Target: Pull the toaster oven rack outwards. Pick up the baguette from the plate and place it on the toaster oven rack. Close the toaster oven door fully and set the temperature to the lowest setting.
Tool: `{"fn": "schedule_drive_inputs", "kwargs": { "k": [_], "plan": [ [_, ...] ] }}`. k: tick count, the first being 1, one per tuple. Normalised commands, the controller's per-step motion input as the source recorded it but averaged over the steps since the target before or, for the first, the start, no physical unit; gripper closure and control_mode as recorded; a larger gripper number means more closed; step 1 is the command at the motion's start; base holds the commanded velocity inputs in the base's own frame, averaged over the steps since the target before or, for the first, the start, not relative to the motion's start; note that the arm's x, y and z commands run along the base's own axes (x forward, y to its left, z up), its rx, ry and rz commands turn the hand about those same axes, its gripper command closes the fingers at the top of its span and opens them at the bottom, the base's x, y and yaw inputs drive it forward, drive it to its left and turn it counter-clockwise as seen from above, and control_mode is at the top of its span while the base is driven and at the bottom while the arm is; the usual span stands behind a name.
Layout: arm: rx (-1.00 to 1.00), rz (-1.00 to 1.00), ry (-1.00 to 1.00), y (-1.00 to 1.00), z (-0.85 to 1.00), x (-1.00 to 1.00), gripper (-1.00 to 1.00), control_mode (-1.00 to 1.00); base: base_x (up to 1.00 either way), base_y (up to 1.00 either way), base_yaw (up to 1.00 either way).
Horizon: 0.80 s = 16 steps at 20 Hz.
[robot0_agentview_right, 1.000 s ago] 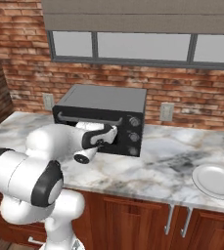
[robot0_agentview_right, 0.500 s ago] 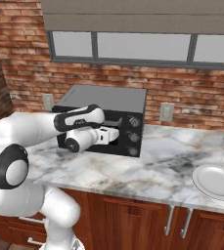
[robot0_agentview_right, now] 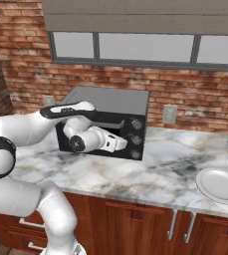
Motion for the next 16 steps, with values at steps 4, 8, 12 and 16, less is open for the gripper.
{"fn": "schedule_drive_inputs", "kwargs": {
  "k": [4, 8, 12, 16],
  "plan": [
    [0.25, 0.01, 0.00, -0.90, 0.81, -0.77, -1.00, -1.00, 0.00, 0.00, 0.00],
    [0.23, 0.03, -0.12, -0.72, 1.00, -0.67, -1.00, -1.00, 0.00, 0.00, 0.00],
    [0.22, 0.09, -0.06, -0.70, 1.00, -0.68, -1.00, -1.00, 0.00, 0.00, 0.00],
    [0.12, 0.09, 0.15, -0.54, 0.93, -0.69, -1.00, -1.00, 0.00, 0.00, 0.00]
  ]
}}
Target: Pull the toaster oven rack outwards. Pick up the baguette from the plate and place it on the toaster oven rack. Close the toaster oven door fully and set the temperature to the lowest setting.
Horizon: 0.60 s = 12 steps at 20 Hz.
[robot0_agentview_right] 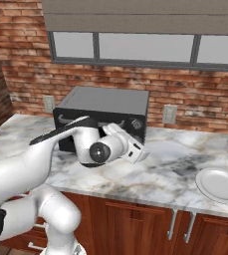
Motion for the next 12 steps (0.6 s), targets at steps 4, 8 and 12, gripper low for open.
{"fn": "schedule_drive_inputs", "kwargs": {
  "k": [4, 8, 12],
  "plan": [
    [0.03, 0.06, 0.28, -0.22, 0.46, -0.54, -1.00, -1.00, 0.00, 0.00, 0.00],
    [0.05, 0.00, 0.11, 0.00, 0.03, -0.35, -1.00, -1.00, 0.00, 0.00, 0.00],
    [0.01, 0.00, -0.02, 0.00, 0.00, -0.16, -1.00, -1.00, 0.00, 0.00, 0.00]
  ]
}}
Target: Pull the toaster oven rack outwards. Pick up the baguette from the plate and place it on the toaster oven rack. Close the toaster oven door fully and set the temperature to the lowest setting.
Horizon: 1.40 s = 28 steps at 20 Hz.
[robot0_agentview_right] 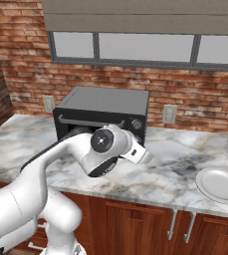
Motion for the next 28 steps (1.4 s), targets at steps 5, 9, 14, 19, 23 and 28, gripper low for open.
{"fn": "schedule_drive_inputs", "kwargs": {
  "k": [5, 9, 14, 19, 23, 28],
  "plan": [
    [0.00, 0.06, 0.00, 0.00, 0.00, 0.05, -1.00, -1.00, 0.00, 0.00, 0.00],
    [0.00, 0.27, 0.00, 0.00, 0.00, 0.05, -1.00, -1.00, 0.00, 0.00, 0.00],
    [0.00, 0.22, -0.01, -0.02, 0.00, 0.20, -1.00, -1.00, 0.00, 0.00, 0.00],
    [0.00, 0.21, -0.08, -0.02, 0.00, 0.27, -1.00, -1.00, 0.00, 0.00, 0.00],
    [0.00, 0.12, -0.15, 0.00, 0.00, 0.37, -1.00, -1.00, 0.00, 0.00, 0.00],
    [0.00, 0.01, -0.16, 0.00, 0.00, 0.16, -1.00, -1.00, 0.00, 0.00, 0.00]
  ]
}}
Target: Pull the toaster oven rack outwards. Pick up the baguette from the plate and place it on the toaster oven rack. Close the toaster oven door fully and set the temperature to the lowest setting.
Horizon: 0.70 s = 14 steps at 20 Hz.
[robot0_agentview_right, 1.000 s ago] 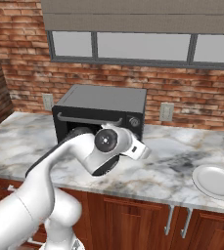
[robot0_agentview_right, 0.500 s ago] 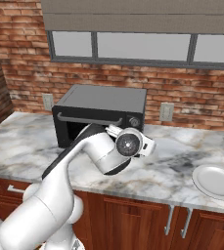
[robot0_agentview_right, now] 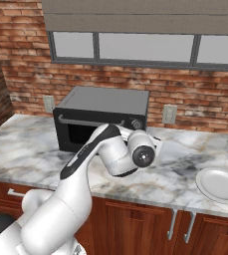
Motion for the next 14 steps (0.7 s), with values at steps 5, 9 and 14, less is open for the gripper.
{"fn": "schedule_drive_inputs", "kwargs": {
  "k": [5, 9, 14],
  "plan": [
    [0.00, 0.00, -0.03, 0.00, 0.00, 0.05, -1.00, -1.00, 0.00, 0.00, 0.00],
    [0.02, 0.00, 0.00, 0.00, 0.00, 0.01, -1.00, -1.00, 0.00, 0.00, 0.00],
    [0.02, 0.00, 0.00, 0.00, -0.05, 0.07, -1.00, -1.00, 0.00, 0.00, 0.00]
  ]
}}
